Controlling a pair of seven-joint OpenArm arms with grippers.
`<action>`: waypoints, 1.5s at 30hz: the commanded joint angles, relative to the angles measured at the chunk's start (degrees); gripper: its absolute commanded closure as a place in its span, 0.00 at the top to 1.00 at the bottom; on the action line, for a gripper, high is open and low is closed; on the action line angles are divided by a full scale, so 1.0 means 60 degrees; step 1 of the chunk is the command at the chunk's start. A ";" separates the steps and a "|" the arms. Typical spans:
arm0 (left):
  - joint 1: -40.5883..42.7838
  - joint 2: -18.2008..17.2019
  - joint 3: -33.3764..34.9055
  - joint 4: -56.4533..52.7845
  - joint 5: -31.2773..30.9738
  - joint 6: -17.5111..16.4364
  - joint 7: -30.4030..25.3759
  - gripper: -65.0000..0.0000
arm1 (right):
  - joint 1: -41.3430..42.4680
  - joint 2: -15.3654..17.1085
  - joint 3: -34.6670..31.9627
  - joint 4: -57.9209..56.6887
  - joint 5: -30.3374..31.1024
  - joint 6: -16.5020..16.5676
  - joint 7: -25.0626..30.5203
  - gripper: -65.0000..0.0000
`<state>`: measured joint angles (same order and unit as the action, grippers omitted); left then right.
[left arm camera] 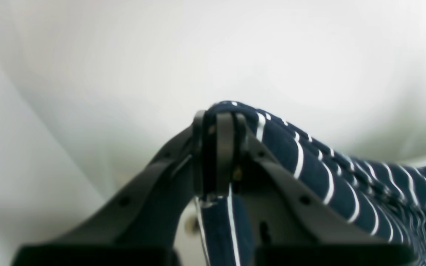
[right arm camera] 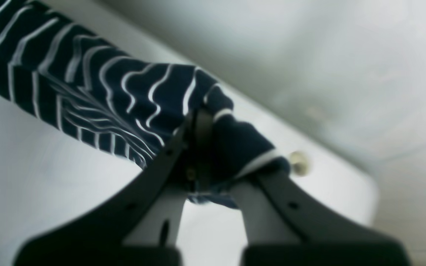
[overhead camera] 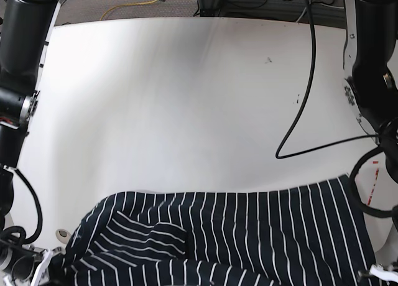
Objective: Fold the T-shirt properly
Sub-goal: 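Lift the held shirt edge again with both grippers, then pull both grippers apart and back to stretch the shirt flat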
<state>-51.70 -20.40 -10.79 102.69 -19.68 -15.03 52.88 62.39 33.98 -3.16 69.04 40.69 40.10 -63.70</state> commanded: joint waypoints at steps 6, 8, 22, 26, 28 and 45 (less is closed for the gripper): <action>-0.1837 -0.0328 0.0179 -0.0376 -0.0053 0.0050 -0.0338 0.00 | 0.2068 0.0484 -0.0931 0.0194 0.0186 -0.0016 -0.0335 0.00; -0.2013 -0.0328 0.0325 -0.0303 -0.0053 0.0050 -0.0338 0.00 | 0.2068 0.0630 -0.0931 0.0208 0.0215 -0.0016 -0.0614 0.00; 0.1328 -0.0343 0.0325 0.0914 -0.0038 -0.0990 -0.0294 0.00 | -0.2582 0.1319 0.2131 0.1293 0.1431 -0.0016 -0.0731 0.00; 0.2954 -0.0328 -0.0319 0.1031 -0.0053 -0.1034 -0.0294 0.00 | -0.4398 0.0293 0.3288 0.1425 0.1446 -0.0016 -0.0731 0.00; 0.3701 -0.0314 -0.0451 0.1104 -0.0053 -0.1049 -0.0294 0.00 | -0.5131 -0.0044 0.3625 0.1439 0.1431 -0.0016 -0.0731 0.00; 0.9665 0.0199 -0.1990 0.2071 -0.0082 -0.1649 -0.0557 0.00 | -0.9673 -0.1597 0.5589 0.3490 0.1431 -0.0016 -0.0731 0.00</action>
<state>6.96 -18.37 -21.63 114.32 -20.34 -24.73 50.43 4.86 22.59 28.51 88.20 49.95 40.36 -68.27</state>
